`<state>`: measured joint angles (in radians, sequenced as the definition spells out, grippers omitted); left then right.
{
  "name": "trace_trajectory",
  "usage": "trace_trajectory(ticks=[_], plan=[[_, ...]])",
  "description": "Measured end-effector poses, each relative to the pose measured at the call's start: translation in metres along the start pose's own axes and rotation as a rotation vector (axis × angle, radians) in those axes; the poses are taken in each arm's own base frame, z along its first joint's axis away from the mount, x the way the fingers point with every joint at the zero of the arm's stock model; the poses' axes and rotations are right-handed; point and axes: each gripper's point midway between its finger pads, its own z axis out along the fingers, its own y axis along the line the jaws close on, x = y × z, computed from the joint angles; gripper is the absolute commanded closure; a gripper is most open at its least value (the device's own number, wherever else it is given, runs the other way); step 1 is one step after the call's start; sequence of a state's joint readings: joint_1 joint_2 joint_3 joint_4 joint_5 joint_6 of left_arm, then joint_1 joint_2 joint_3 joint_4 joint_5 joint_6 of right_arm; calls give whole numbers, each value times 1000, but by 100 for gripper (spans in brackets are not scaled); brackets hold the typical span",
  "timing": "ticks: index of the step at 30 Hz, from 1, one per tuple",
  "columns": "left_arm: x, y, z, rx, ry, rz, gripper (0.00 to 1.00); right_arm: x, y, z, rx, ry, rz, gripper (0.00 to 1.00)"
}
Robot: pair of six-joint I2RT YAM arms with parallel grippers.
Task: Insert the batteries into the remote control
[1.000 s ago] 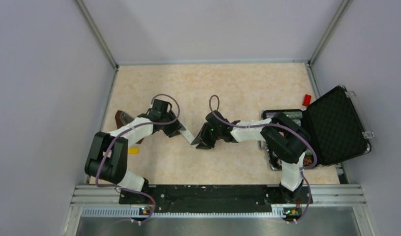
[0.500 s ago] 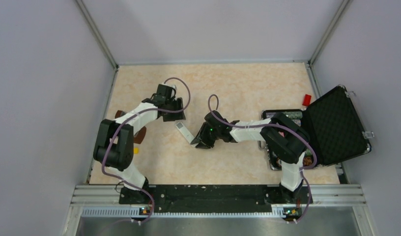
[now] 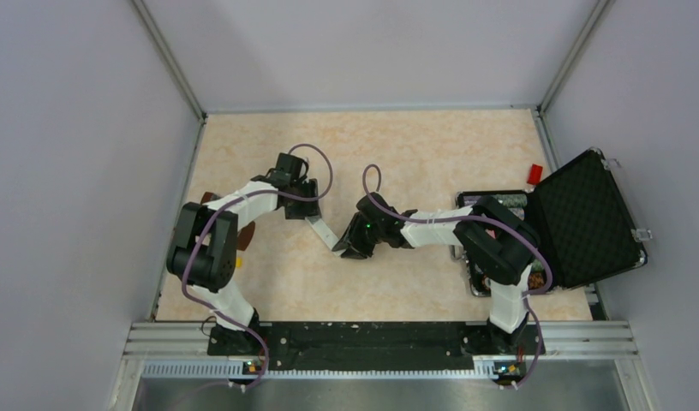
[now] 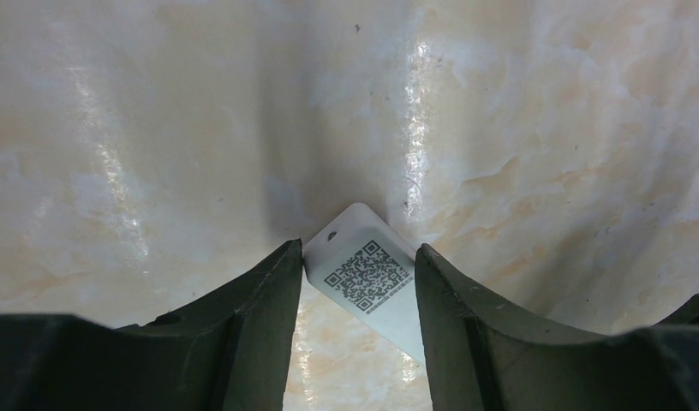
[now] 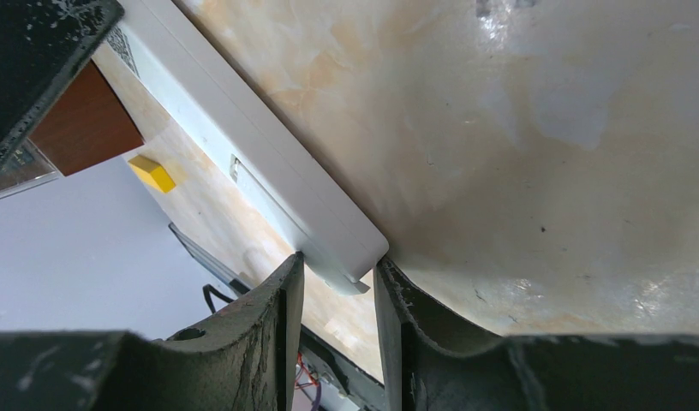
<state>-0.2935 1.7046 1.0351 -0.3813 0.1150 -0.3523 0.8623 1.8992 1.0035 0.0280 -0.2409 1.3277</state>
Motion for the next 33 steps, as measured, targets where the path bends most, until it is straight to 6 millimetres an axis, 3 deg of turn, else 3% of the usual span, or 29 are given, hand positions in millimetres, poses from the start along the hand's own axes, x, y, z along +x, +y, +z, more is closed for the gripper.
trace_trajectory(ticks=[22, 27, 33], plan=[[-1, -3, 7, 14, -29, 17, 44, -1, 0, 0, 2, -3, 3, 64], [-2, -4, 8, 22, -37, 25, 53, -1, 0, 0, 2, -3, 1, 64], [-3, -4, 9, 21, -67, -12, 57, -1, 0, 0, 21, -8, -13, 64]])
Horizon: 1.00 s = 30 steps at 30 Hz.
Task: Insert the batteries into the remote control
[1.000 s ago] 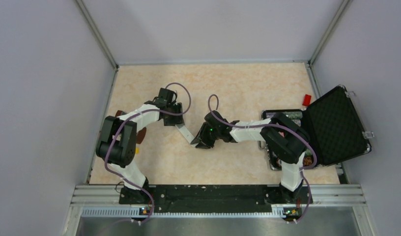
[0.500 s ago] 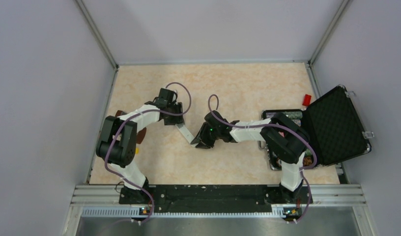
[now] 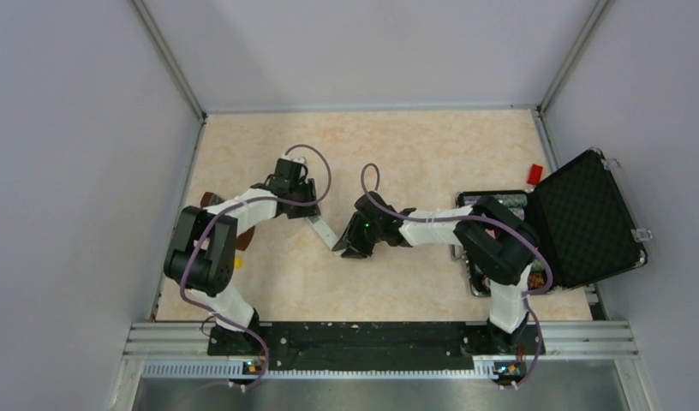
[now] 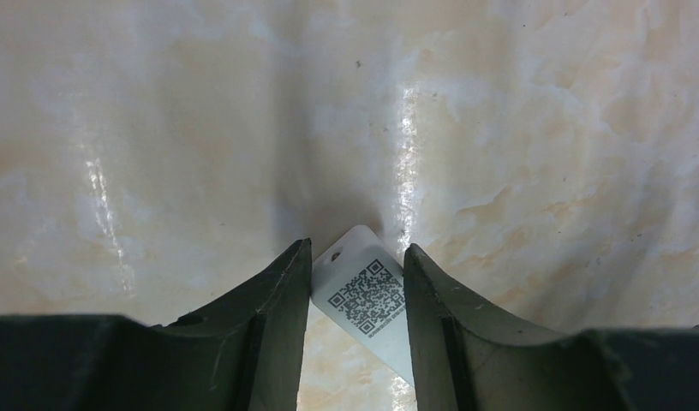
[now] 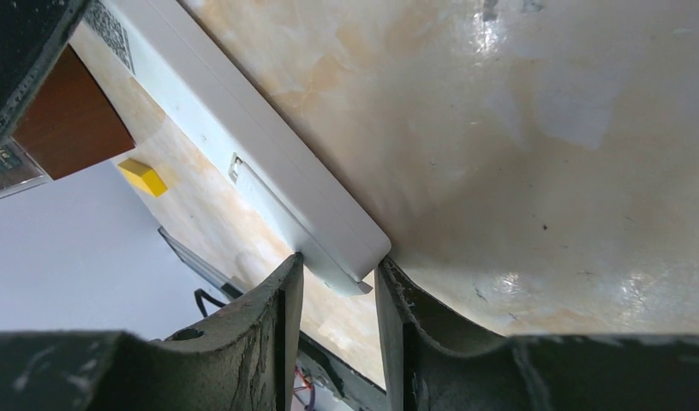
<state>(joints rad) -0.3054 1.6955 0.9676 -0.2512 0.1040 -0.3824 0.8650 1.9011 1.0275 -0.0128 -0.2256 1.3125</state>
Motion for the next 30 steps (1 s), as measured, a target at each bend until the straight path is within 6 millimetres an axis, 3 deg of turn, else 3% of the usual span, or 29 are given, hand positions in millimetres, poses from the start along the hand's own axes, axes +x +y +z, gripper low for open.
trace_trajectory(ticks=[12, 24, 30], plan=[[17, 15, -23, -47, -94, -136, 59, -5, -5, -4, 27, -27, -57, 62], [46, 23, -40, -89, -46, -228, 59, -37, -8, -11, 82, -157, -159, 58], [55, 22, -44, -84, -32, -248, 59, -42, -9, -13, 92, -178, -205, 54]])
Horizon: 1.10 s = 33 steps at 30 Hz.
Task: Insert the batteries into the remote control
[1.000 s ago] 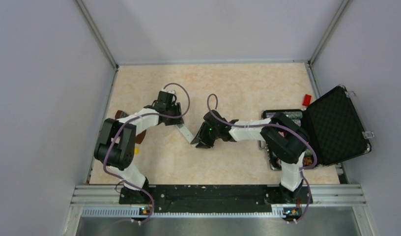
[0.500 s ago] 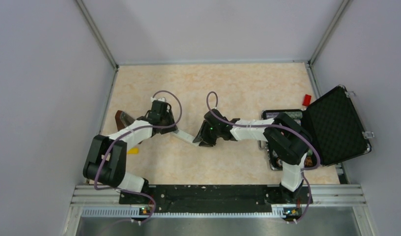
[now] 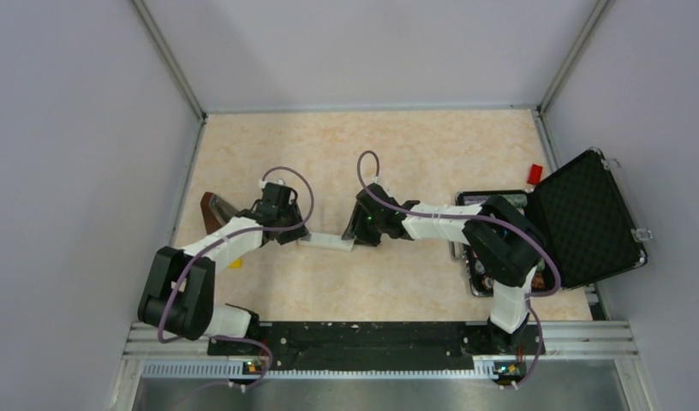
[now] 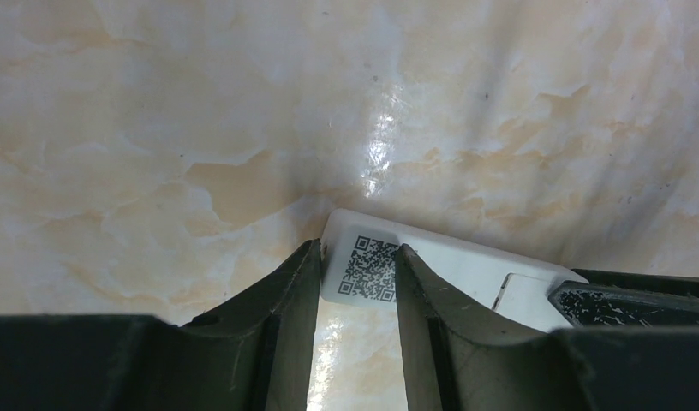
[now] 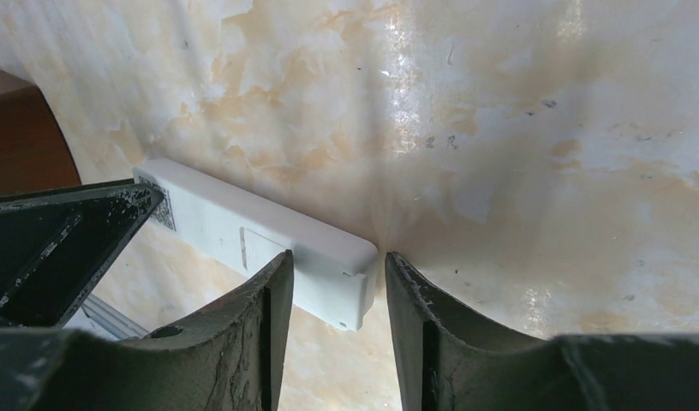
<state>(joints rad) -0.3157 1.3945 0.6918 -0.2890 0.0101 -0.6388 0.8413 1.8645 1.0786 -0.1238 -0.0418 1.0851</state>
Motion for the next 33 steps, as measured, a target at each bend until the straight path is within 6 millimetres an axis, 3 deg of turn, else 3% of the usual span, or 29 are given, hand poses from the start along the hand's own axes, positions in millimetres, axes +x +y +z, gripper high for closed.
trace_trajectory(ticks=[5, 16, 33], plan=[[7, 2, -3, 6, 10, -13, 56, -2, -3, -5, 14, -9, -39, 47], [18, 0, -7, 22, 47, -11, 49, -6, -19, -17, 106, -18, -135, 46], [38, 2, -17, 19, 128, -25, 37, -22, -4, -18, 162, -104, -329, 44]])
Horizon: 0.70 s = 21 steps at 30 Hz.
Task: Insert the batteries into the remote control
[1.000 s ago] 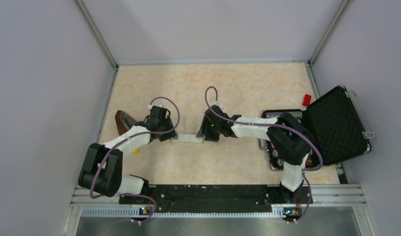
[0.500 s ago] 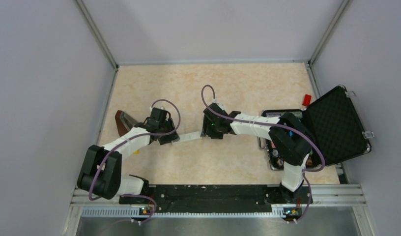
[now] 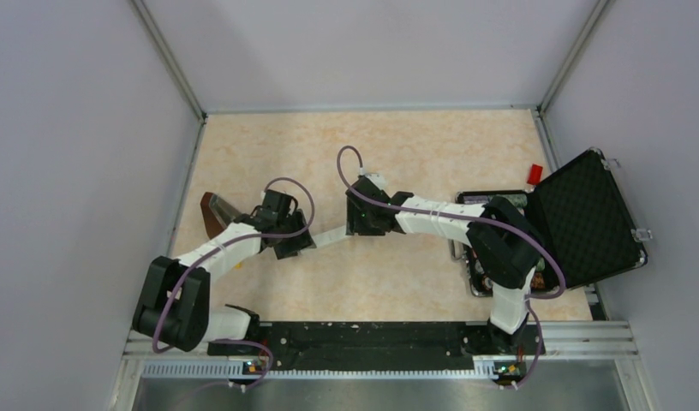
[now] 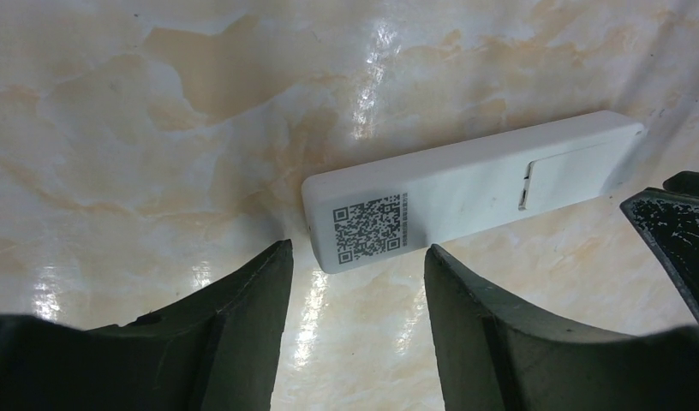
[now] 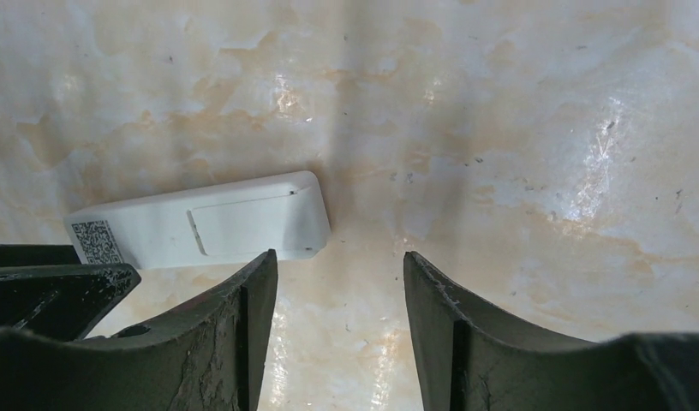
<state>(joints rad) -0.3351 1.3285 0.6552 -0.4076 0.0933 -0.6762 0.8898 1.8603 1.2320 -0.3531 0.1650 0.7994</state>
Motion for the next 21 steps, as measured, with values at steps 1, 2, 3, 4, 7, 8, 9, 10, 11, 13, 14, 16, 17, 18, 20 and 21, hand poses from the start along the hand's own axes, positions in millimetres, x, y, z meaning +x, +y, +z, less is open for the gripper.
trace_trajectory(ticks=[1, 2, 3, 4, 7, 8, 9, 10, 11, 13, 14, 16, 17, 18, 20, 21], plan=[[1, 0, 0, -2, 2, -6, 37, -1, 1, 0, -4, -4, -8, 44], [1, 0, -1, -3, 4, -16, 37, -2, 1, 0, -8, -8, -15, 44], [1, 0, -1, -4, 3, -26, 37, -3, 2, 0, -12, -11, -21, 44], [1, 0, -1, -5, 4, -35, 37, -3, 3, 0, -16, -13, -30, 44], [0, 0, -2, -8, 0, -69, 37, -8, 8, 1, -43, -32, -54, 46], [-1, -1, -2, -7, -4, -81, 38, -11, 10, 1, -53, -42, -64, 47], [-2, -1, -3, -5, -8, -91, 38, -12, 12, 1, -59, -48, -72, 48], [-3, -1, -4, -3, -13, -101, 38, -14, 13, 1, -64, -54, -81, 48], [-4, -1, -5, -1, -17, -110, 38, -14, 13, 1, -67, -57, -89, 49], [-6, -1, -6, 0, -28, -125, 38, -15, 14, 3, -73, -60, -106, 51], [-7, -1, -7, 1, -31, -130, 38, -15, 14, 5, -74, -59, -114, 51], [-8, 0, -7, -2, -35, -139, 38, -13, 16, 10, -77, -50, -128, 52], [-8, 0, -6, -3, -35, -142, 39, -11, 16, 14, -77, -41, -133, 53], [-8, 0, -6, -3, -34, -146, 39, -9, 16, 16, -77, -34, -136, 53], [-6, 1, -6, -5, -31, -151, 40, -5, 16, 19, -83, -18, -140, 56], [-6, 1, -5, -6, -29, -154, 41, -6, 18, 19, -89, -19, -141, 58]])
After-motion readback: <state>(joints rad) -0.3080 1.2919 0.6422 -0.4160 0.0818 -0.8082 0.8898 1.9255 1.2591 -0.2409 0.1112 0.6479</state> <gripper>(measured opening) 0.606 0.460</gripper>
